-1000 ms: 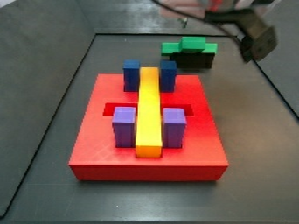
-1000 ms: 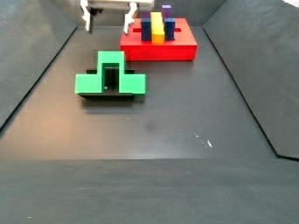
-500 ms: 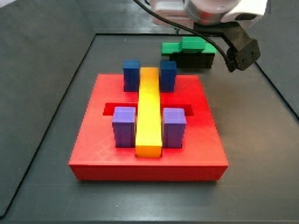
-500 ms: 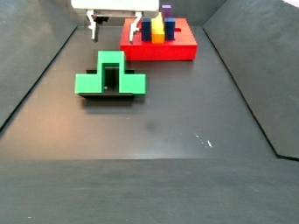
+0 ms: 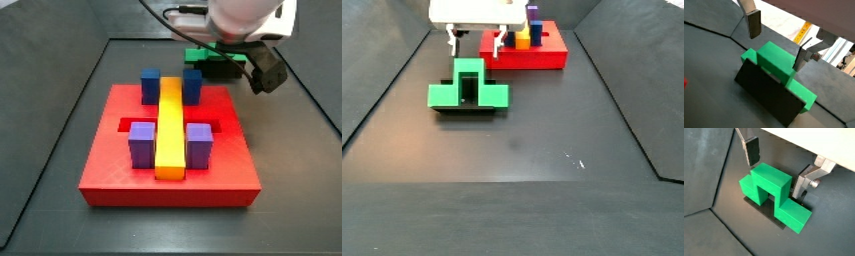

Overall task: Pick up the green object. Move up. Place the green object on the fixture. Regrasp the green object. Move to above the board. Insert the green object.
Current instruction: Regrasp the green object.

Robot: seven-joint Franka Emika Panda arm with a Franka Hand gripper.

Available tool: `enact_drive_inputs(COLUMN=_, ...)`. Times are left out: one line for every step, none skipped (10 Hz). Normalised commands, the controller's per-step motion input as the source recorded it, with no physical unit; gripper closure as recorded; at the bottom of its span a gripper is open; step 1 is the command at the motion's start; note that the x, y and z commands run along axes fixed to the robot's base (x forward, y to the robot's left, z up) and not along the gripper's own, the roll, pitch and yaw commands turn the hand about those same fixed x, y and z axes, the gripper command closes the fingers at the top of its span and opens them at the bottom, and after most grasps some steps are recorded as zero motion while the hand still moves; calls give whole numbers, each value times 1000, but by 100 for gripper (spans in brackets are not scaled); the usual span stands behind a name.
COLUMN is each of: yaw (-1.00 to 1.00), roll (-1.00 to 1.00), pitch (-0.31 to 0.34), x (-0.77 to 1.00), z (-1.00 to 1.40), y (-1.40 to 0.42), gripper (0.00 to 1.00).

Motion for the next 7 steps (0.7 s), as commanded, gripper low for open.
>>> enact_drive_inputs(yaw=0, roll=26, pitch=0, x=31, z=-246, y=17, gripper=0)
enact_drive_inputs(yaw=54, roll=0, pitch=43, x=169, z=-134, y=51, gripper=0)
enact_drive_inputs(yaw=106, roll=3, pitch=86, x=257, z=-143, y=86, gripper=0)
enact_drive_inputs(yaw=109, roll=17, pitch=80, x=237, z=-140, y=83, gripper=0)
enact_drive_inputs(yaw=114, roll=0, pitch=103, x=277, z=-54, y=51, gripper=0)
enact_drive_inputs(yaw=114, roll=0, pitch=103, x=254, z=-109, y=83, gripper=0)
enact_drive_inputs(yaw=49, roll=51, pitch=100, x=169, z=-166, y=111, gripper=0)
